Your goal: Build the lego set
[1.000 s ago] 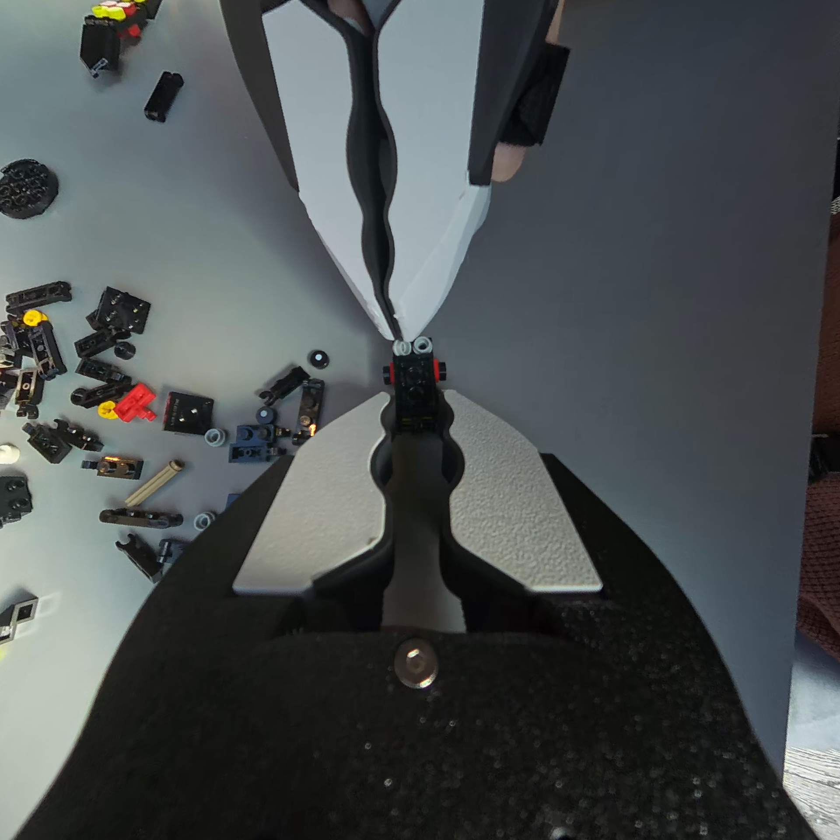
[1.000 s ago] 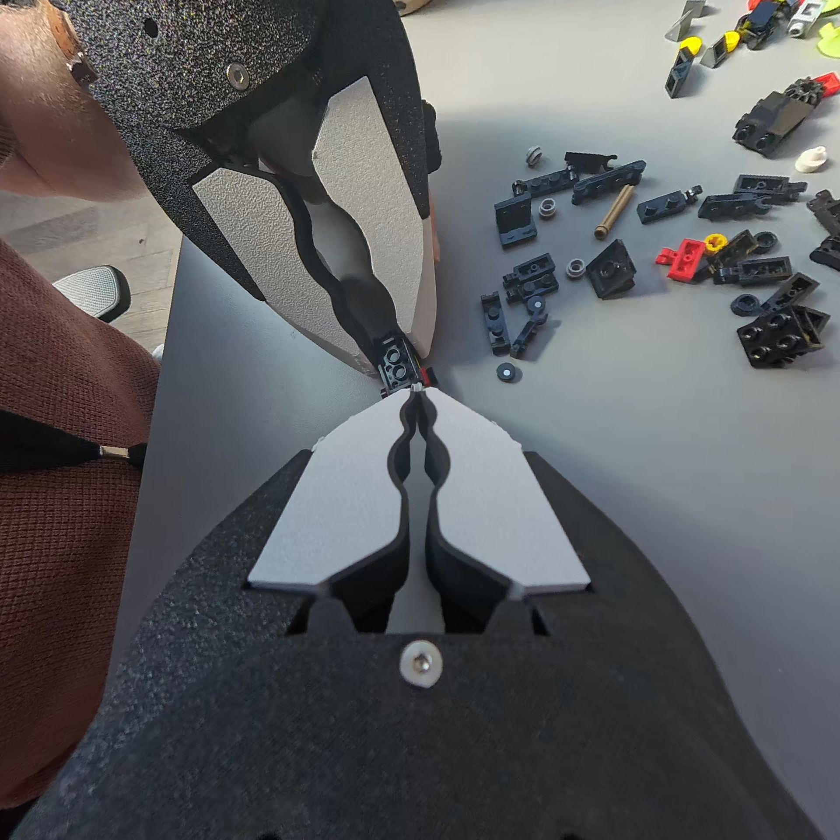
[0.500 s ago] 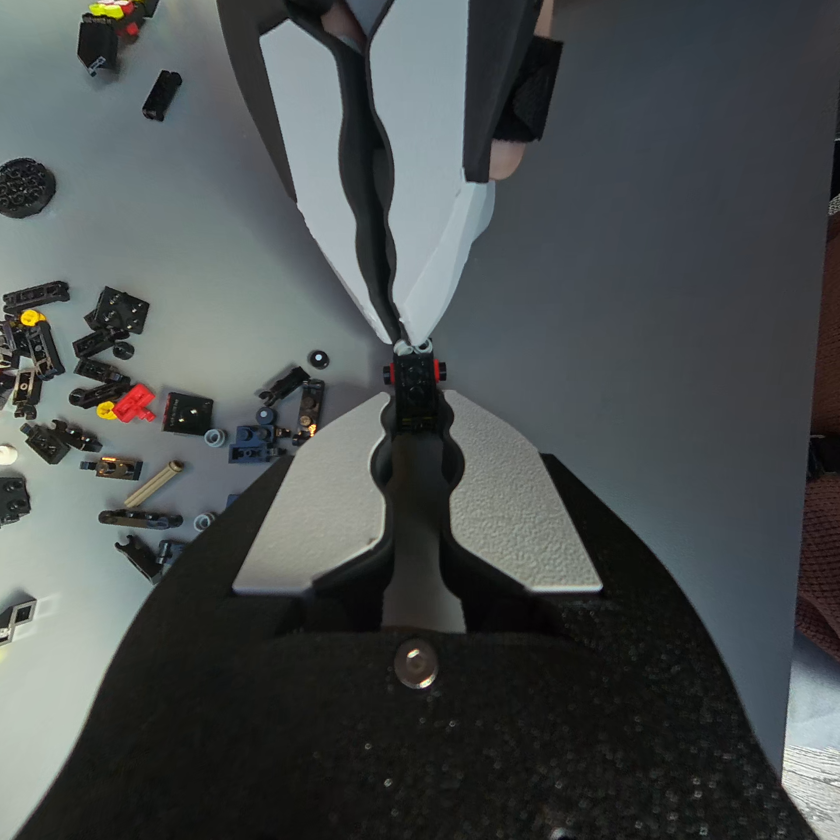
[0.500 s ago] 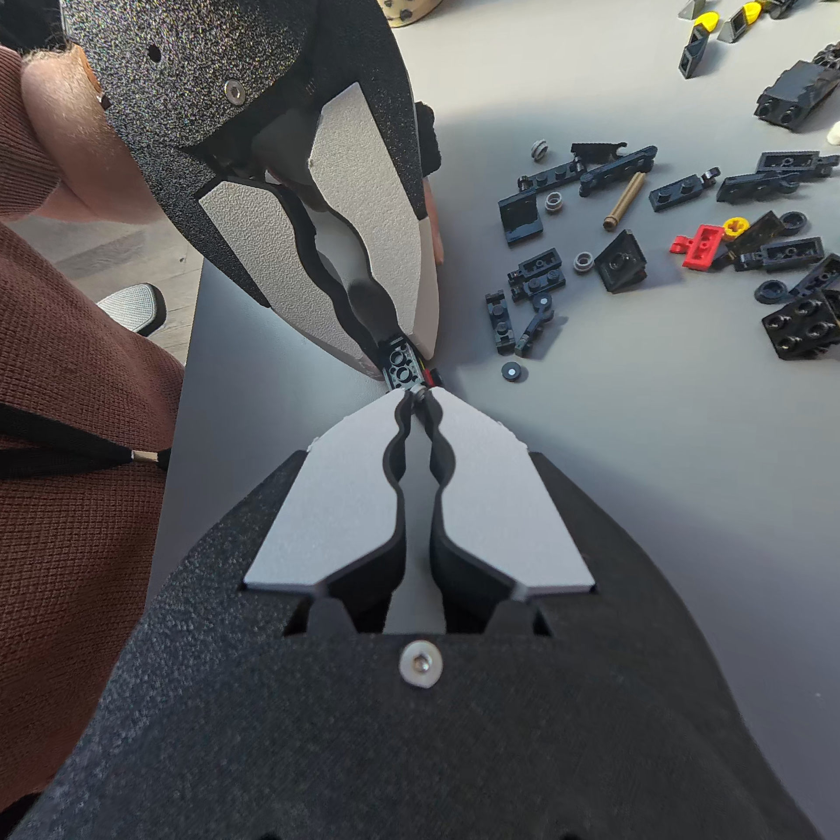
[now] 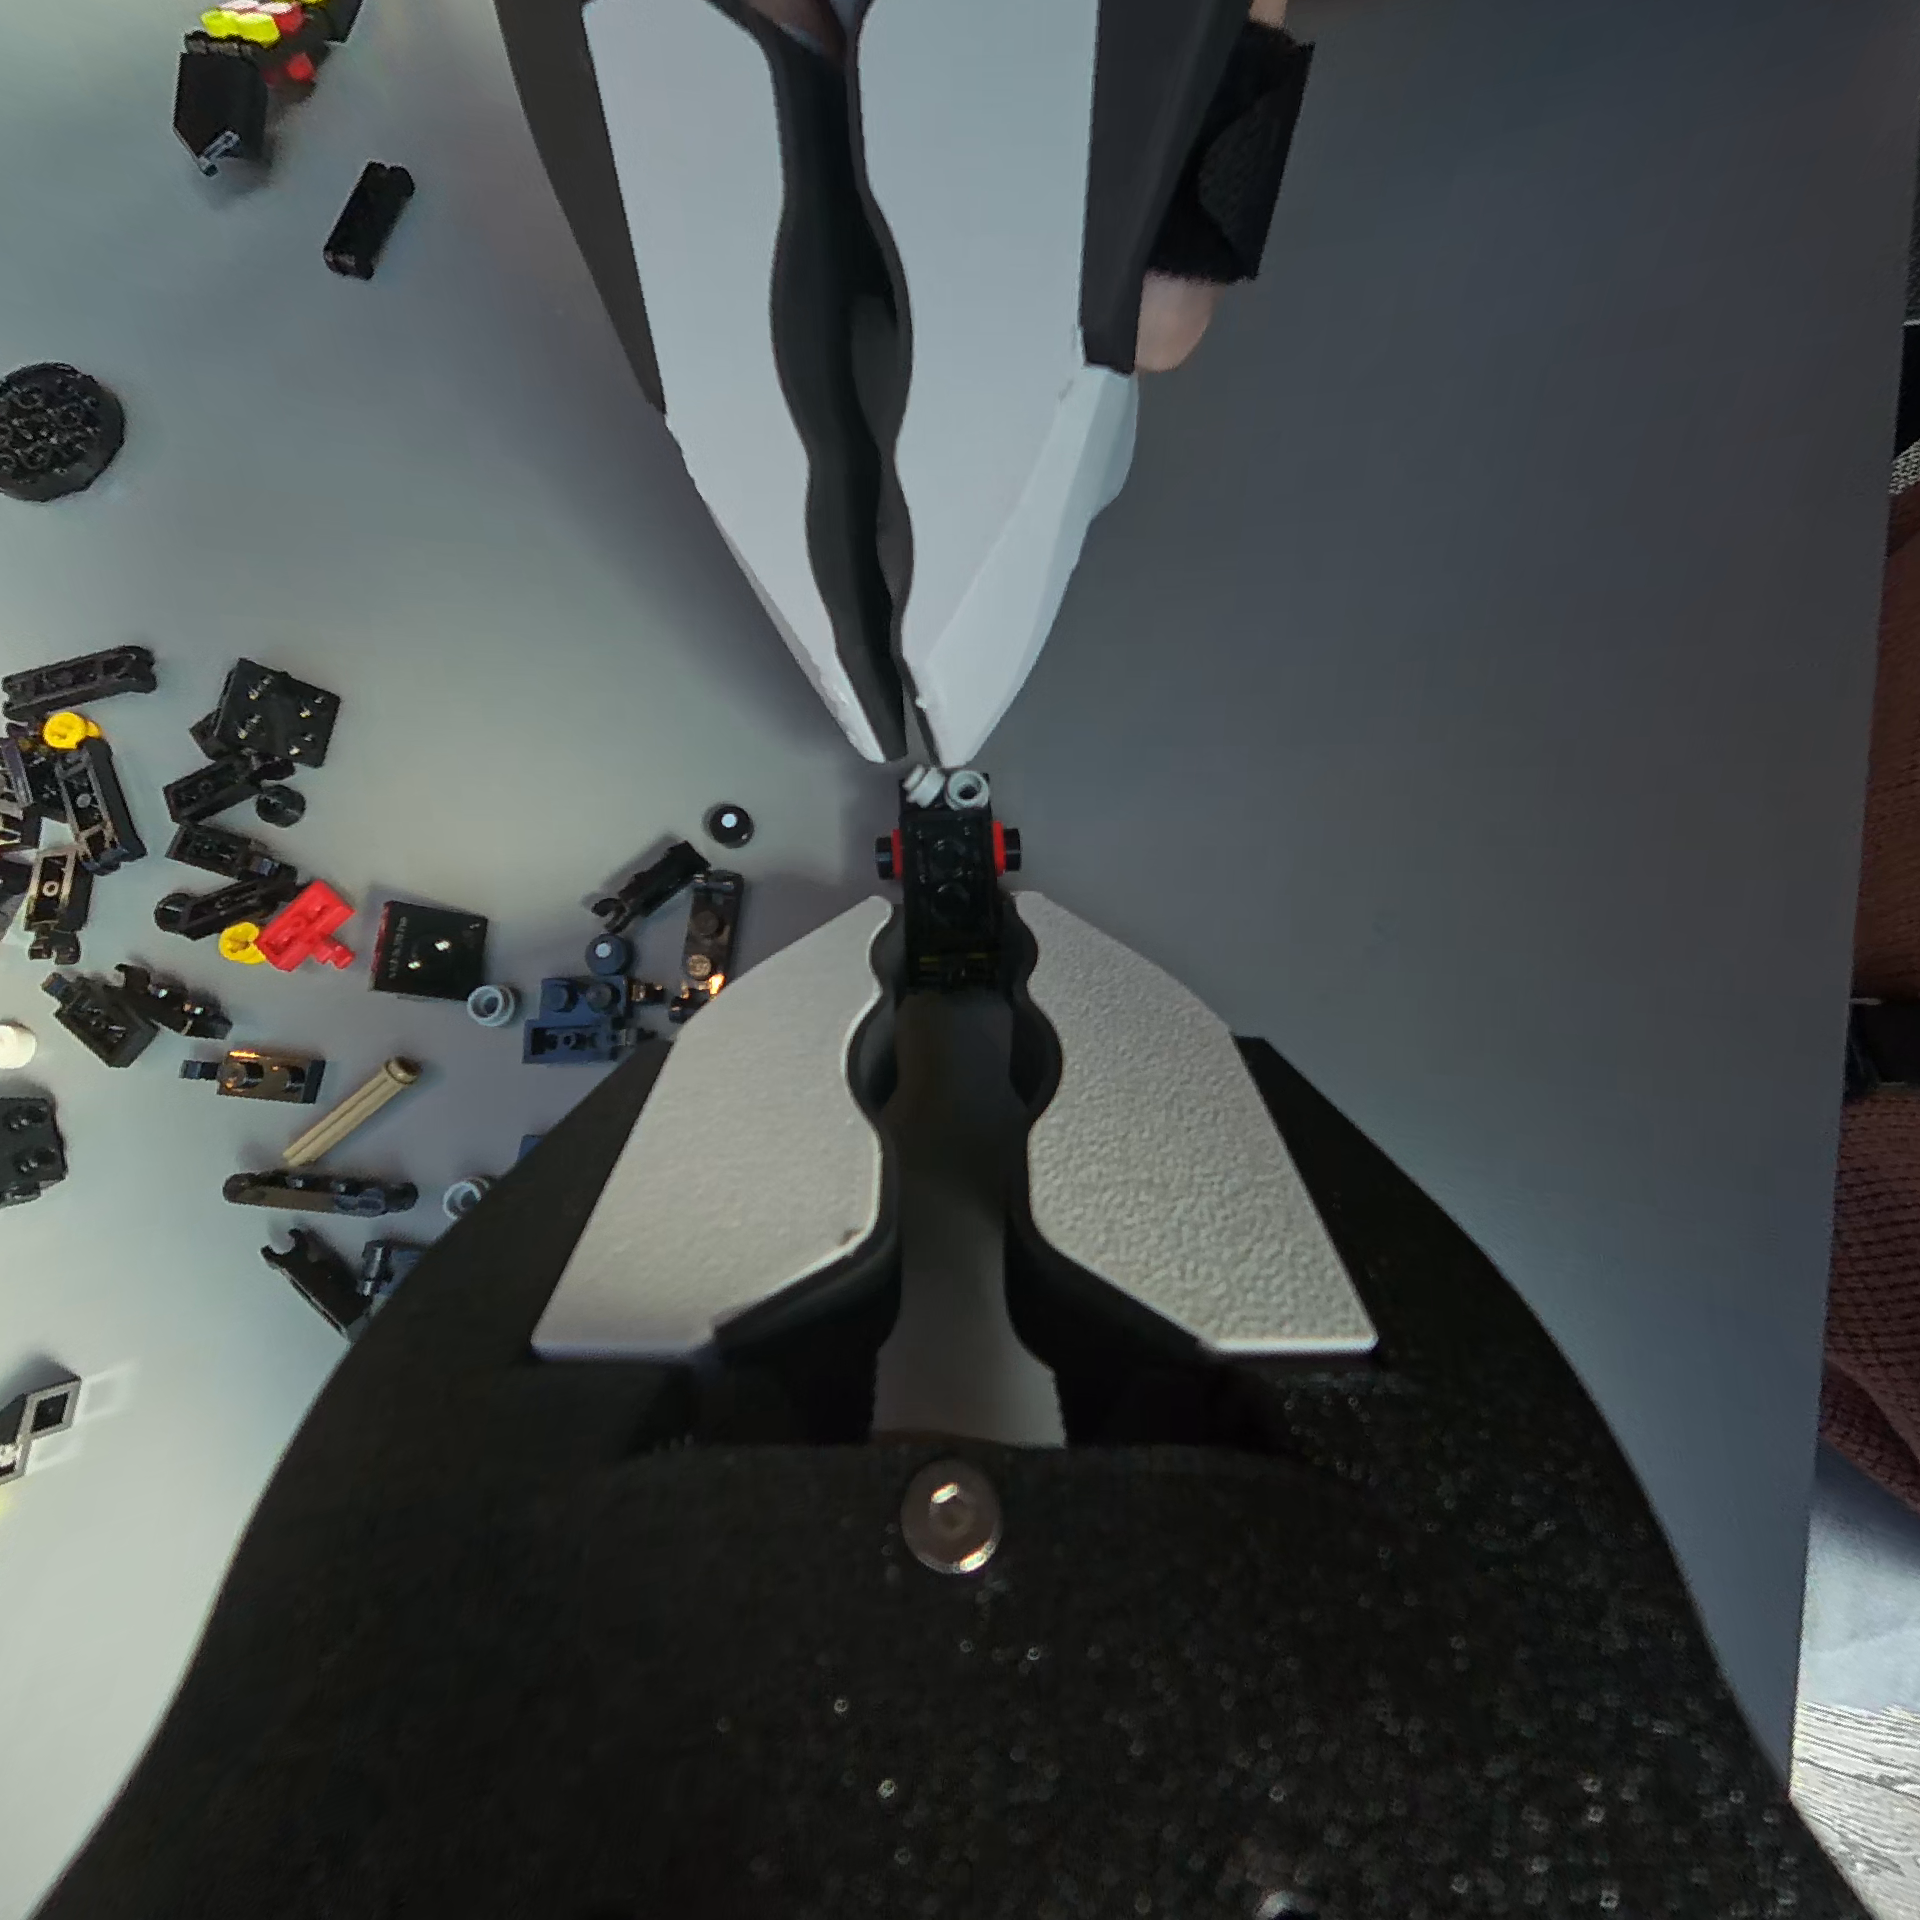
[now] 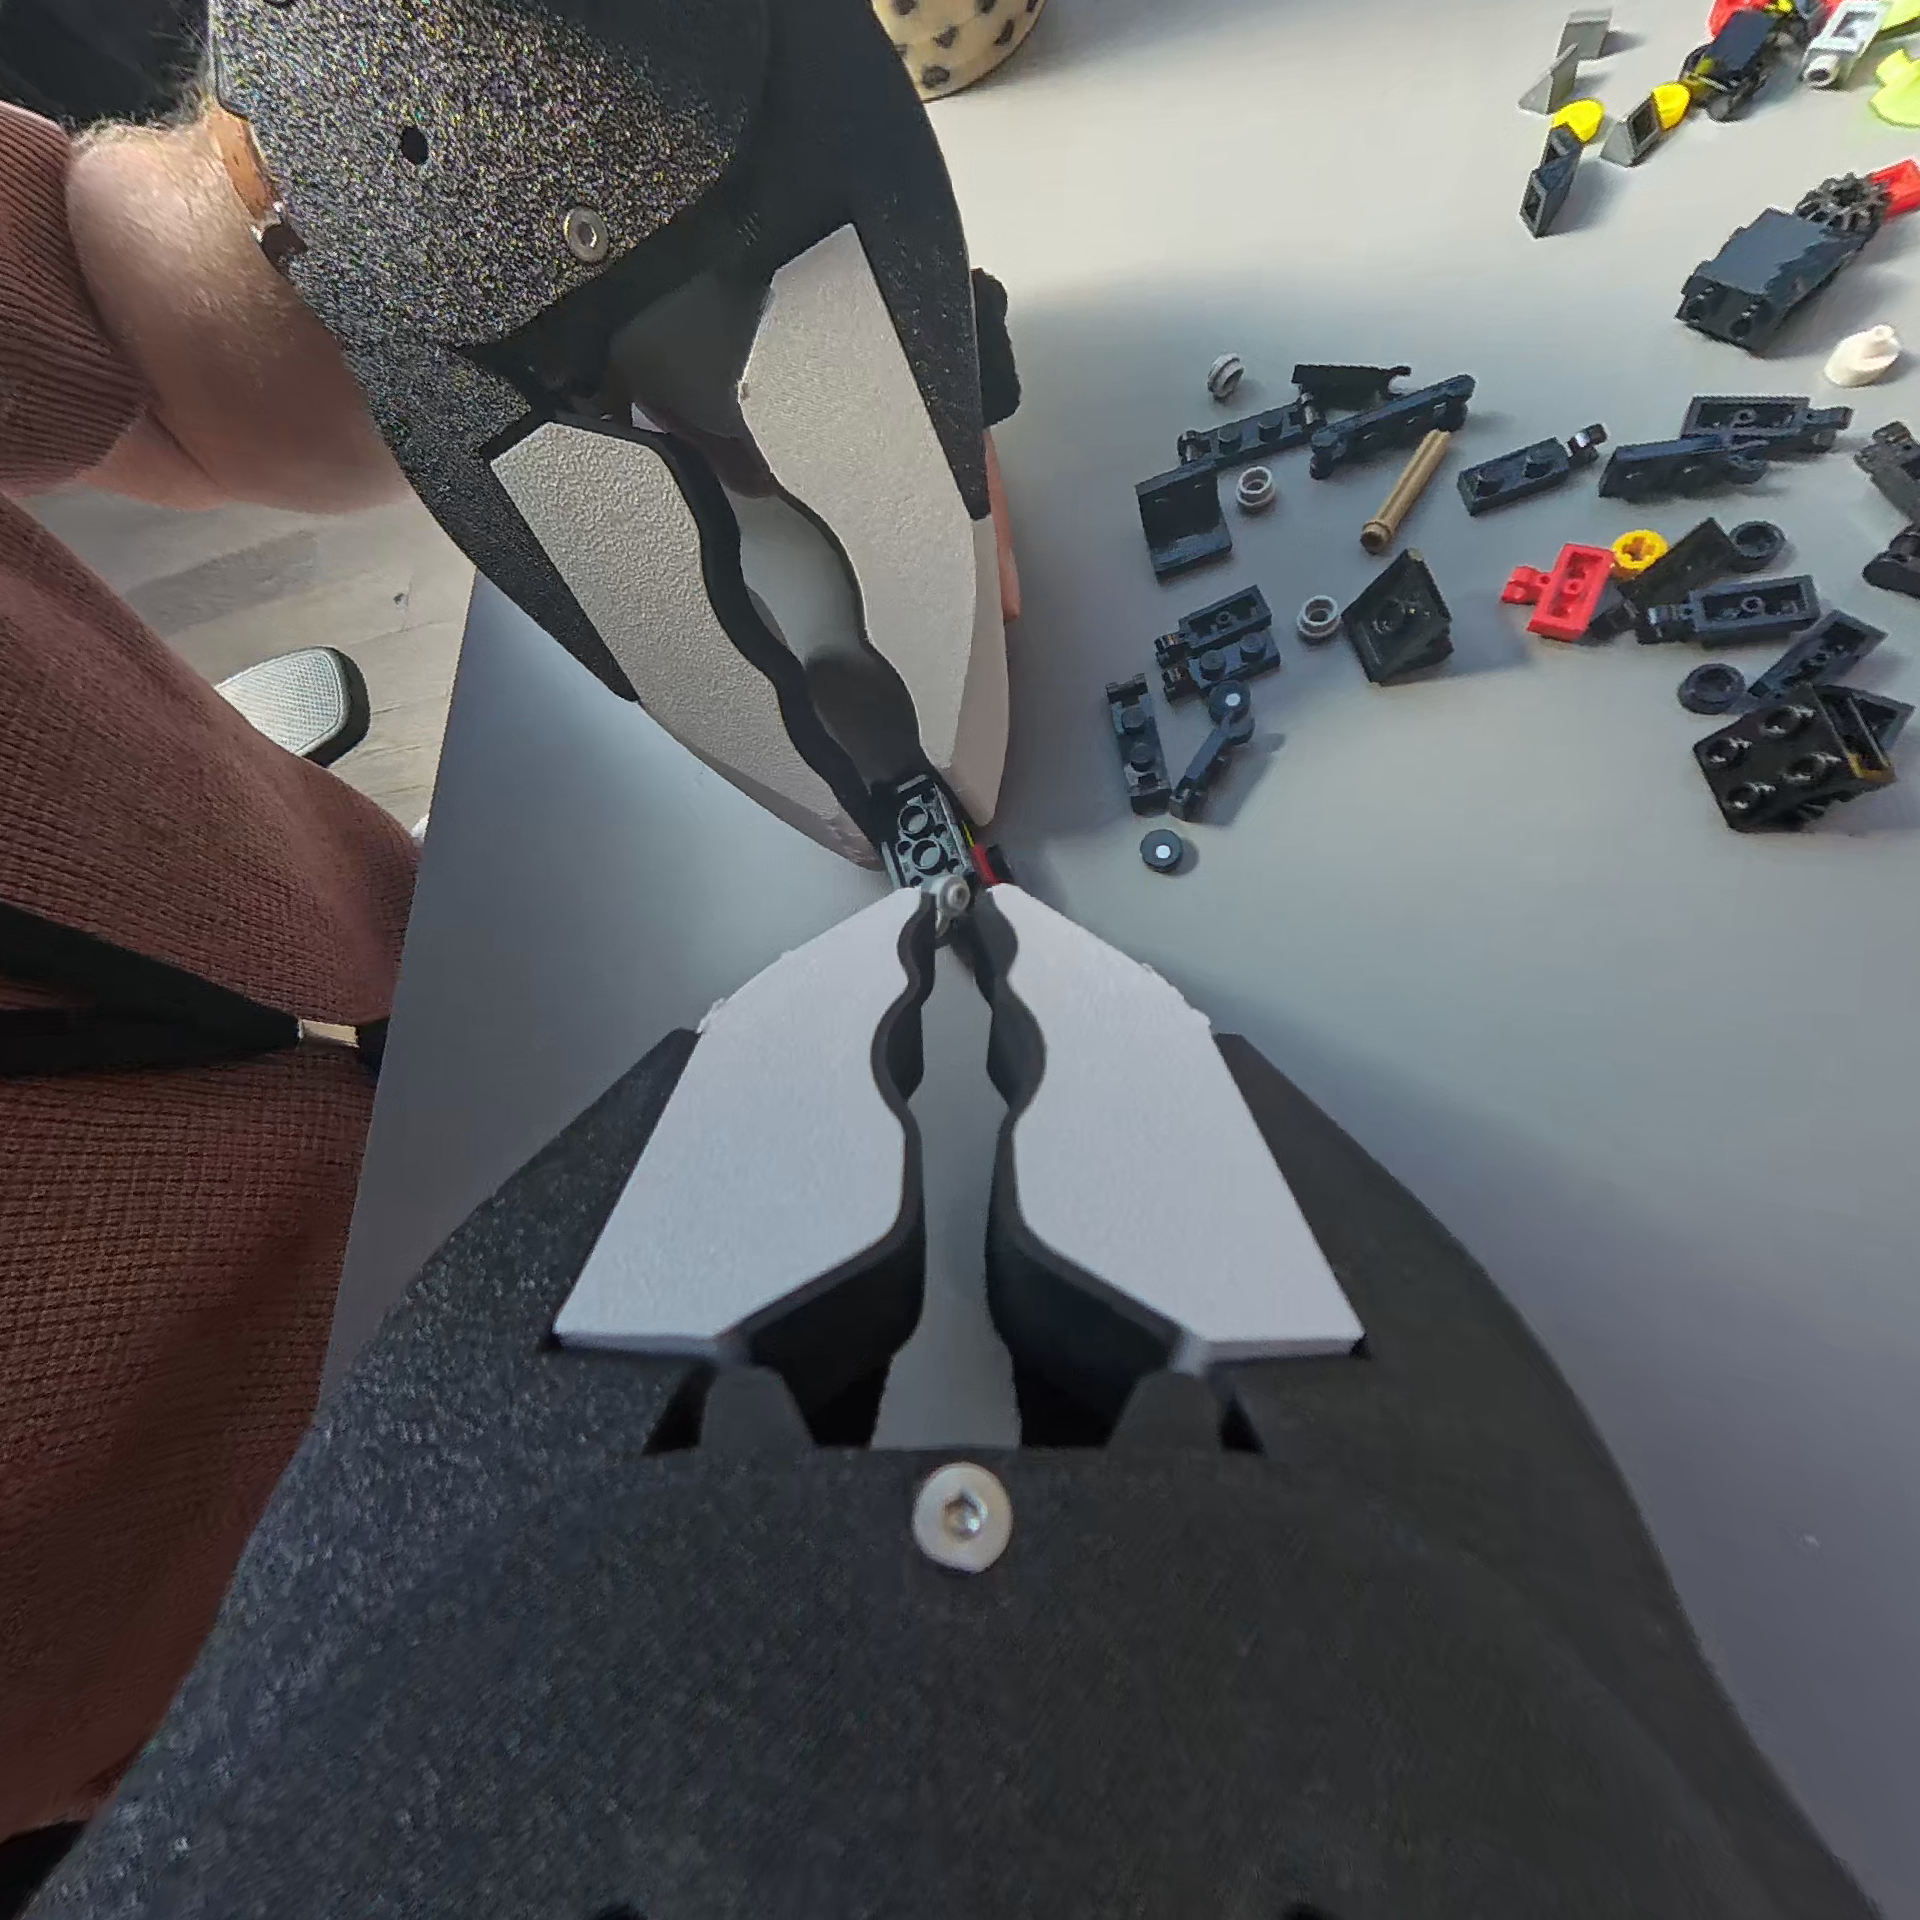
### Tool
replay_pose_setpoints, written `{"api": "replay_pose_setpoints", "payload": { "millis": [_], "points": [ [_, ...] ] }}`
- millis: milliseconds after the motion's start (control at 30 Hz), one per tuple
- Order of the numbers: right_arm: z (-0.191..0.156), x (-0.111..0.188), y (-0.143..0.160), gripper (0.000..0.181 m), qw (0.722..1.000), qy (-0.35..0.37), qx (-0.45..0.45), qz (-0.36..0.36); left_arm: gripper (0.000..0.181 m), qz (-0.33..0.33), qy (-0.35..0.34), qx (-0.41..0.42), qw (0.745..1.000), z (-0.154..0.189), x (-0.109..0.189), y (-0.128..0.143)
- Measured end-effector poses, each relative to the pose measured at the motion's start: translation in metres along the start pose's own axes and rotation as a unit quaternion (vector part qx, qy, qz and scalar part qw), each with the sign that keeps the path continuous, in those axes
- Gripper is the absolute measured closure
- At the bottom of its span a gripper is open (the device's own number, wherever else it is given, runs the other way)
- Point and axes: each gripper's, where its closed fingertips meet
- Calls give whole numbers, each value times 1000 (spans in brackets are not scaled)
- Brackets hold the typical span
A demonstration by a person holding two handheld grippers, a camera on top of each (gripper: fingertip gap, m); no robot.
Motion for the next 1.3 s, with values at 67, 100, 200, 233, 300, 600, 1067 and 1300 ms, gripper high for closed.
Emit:
{"api": "replay_pose_setpoints", "payload": {
  "millis": [67, 100, 200, 233, 300, 600, 1067, 1300],
  "points": [
    [0, -2, 1, 175, 1000, 1, 0, -4, 164, -1, 0, -1, 1000, 0, 0, 0],
    [1, -3, 2, 175, 1000, -1, -2, -5, 164, -1, 0, -1, 1000, 0, 0, 0],
    [2, -4, 3, 176, 1000, -6, -7, -4, 164, 0, 0, 0, 1000, 0, 0, 0],
    [3, -3, 3, 176, 1000, -7, -9, -2, 164, 1, 1, 1, 1000, 0, 0, 0],
    [5, -2, 3, 177, 1000, -1, -9, -1, 164, 1, 0, 0, 1000, 0, 0, 0],
    [7, -2, 0, 179, 1000, 8, -2, 8, 164, 1, 1, 0, 1000, 0, -1, -1],
    [1, -3, 4, 178, 994, 27, 103, -15, 164, 1, 5, 0, 1000, 0, -1, -1],
    [3, -1, 2, 173, 991, 33, 125, -17, 164, 2, 7, 0, 1000, 0, -1, -1]
  ]
}}
Point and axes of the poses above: each gripper's, where its closed fingertips meet, x back along the fingers, y out of its underside, z = x × y across the jaws, and after that the axes turned 6 degrees about -z, right-handed
